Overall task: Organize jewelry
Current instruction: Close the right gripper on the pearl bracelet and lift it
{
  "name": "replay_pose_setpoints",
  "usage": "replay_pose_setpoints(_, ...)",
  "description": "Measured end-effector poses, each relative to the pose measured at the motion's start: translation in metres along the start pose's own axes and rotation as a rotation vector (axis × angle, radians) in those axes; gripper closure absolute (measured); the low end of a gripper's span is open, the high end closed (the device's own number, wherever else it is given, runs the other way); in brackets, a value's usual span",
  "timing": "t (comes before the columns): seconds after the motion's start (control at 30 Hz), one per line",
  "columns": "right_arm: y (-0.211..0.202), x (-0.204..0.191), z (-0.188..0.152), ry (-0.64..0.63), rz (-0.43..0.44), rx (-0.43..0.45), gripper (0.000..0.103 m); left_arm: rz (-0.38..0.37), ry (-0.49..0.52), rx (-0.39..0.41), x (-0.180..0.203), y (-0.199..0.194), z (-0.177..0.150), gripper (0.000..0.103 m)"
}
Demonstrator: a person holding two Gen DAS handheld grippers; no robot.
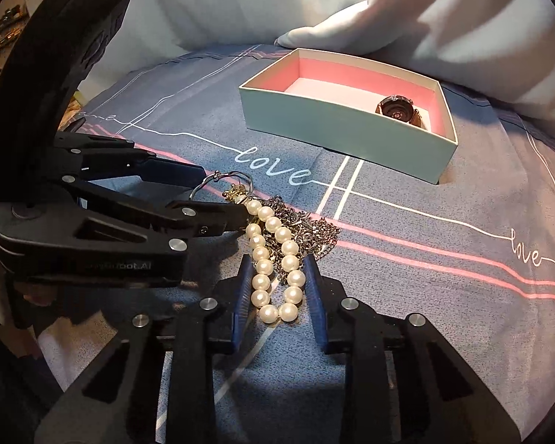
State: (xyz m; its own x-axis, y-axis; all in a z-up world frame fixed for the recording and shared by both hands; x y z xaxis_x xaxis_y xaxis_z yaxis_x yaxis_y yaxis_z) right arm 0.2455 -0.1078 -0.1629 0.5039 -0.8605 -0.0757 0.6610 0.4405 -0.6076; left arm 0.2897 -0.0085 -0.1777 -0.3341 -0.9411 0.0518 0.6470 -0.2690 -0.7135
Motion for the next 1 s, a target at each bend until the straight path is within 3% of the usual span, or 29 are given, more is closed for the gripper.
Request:
replay_pose_setpoints(0.2,-0.016,0.008,0.008,0.016,-0.021,0.045,0.075,0.002,-0.011,0.014,0.000,-0.006,0.006,0.049)
replay_pose_setpoints(0.27,-0.022,0.011,0.009,0.025,-0.023,0.054,0.088,-0.002,-0.011,0.022,0.001,-0.009,0.009,0.049)
replay_pose_setpoints(0.63,-0.014,0.015,-0.003,0.071,-0.016,-0.021,0.088,0.003,-0.002,0.019,0.004,-0.009,0.010,0.051)
replay_pose_setpoints(0.7,-0.010,0.016,-0.007,0.056,-0.042,-0.030,0.079,0.015,-0.003,0.019,0.002,-0.009,0.009,0.051)
replay_pose_setpoints(0.83,-0.001,0.017,-0.013,0.051,-0.046,-0.048,0.079,0.024,0.010,-0.005,0.001,0.000,0.007,0.040)
replay_pose_setpoints(1.0,0.001,0.012,-0.011,-0.001,-0.065,-0.049,0.084,0.029,0.028,-0.021,0.001,0.013,0.010,0.035)
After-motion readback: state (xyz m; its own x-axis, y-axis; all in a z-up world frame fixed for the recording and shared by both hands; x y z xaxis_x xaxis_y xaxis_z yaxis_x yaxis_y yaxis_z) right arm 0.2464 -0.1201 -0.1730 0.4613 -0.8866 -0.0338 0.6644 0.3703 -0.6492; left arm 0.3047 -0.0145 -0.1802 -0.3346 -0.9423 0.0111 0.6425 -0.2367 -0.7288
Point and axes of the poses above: each gripper's, at about its wrist camera, not at the fingertips, and y roughly the way its jaws point, x to its right, z to its top, the point moved 4 cm from there along y, roughly the way its jaws point, and after that the axes turned 11 degrees about x, right-handed, at the moved point
